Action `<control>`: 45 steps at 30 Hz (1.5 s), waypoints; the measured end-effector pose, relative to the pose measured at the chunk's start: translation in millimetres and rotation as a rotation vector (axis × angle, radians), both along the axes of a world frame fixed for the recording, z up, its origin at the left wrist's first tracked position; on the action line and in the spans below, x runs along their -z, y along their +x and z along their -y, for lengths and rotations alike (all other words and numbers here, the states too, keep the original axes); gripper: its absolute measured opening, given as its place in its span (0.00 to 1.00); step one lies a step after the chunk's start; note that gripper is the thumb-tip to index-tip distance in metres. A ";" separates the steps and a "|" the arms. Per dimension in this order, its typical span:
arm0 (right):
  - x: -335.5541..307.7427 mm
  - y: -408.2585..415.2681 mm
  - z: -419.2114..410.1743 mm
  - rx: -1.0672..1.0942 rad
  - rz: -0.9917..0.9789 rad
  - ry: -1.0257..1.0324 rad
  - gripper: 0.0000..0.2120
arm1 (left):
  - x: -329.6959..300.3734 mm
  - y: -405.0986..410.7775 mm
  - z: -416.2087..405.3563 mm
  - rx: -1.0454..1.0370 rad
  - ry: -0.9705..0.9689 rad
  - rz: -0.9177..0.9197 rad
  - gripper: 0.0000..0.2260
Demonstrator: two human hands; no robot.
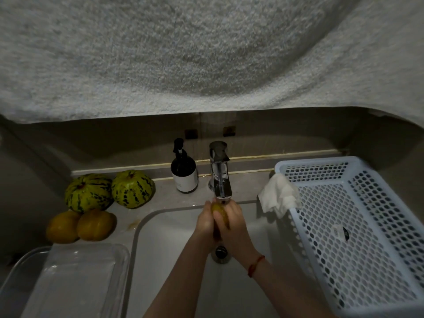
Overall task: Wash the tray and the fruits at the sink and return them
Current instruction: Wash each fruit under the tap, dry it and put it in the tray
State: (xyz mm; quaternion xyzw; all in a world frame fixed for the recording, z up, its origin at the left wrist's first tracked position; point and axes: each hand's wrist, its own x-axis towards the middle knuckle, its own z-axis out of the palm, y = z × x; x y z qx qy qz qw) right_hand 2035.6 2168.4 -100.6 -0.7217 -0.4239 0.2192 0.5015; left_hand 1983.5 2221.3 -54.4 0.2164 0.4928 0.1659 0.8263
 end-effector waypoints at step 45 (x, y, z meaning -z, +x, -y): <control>-146.9 53.1 -33.3 0.084 -0.423 -0.145 0.10 | 11.4 -12.9 -5.1 -0.033 -0.168 0.173 0.09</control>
